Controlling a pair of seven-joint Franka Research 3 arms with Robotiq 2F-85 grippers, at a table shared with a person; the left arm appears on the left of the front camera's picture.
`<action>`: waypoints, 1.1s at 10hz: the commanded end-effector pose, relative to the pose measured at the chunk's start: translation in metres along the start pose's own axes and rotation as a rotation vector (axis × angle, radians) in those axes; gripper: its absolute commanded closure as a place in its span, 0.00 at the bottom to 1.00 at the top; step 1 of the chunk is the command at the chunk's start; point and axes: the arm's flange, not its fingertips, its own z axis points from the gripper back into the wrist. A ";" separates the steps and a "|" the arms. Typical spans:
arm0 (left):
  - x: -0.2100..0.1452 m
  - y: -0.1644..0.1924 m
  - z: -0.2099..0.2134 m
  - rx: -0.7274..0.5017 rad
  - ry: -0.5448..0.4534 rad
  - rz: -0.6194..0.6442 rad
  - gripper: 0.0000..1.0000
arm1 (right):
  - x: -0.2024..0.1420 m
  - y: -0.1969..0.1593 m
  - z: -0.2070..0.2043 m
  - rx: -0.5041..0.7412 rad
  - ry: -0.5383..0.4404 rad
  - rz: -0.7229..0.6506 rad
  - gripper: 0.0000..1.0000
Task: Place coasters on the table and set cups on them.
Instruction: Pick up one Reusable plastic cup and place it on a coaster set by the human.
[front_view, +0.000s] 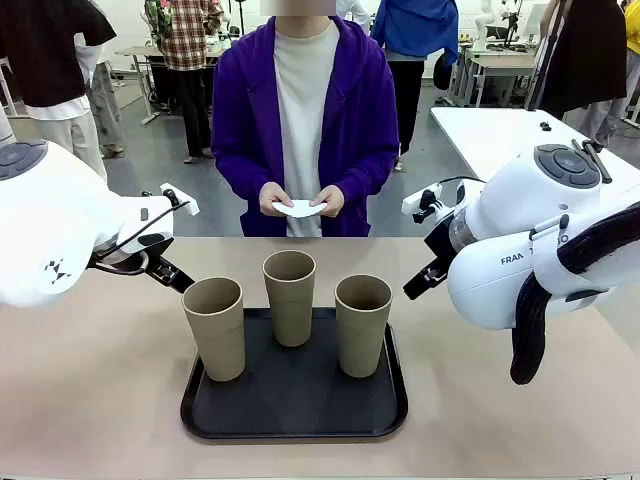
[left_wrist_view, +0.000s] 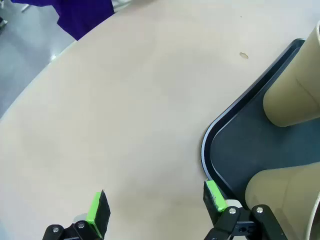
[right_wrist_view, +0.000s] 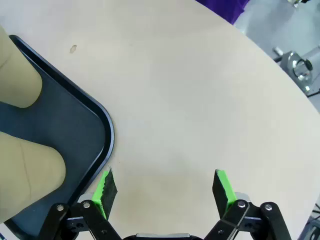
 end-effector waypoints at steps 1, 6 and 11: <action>0.000 0.000 0.000 0.000 0.000 0.000 0.00 | 0.000 0.000 0.000 0.000 0.000 0.000 0.00; 0.000 0.000 0.000 0.000 0.000 0.000 0.00 | 0.000 0.000 0.000 0.000 0.000 0.000 0.00; 0.000 0.000 0.000 0.000 0.000 0.000 0.00 | 0.000 0.000 0.000 0.000 0.000 0.000 0.00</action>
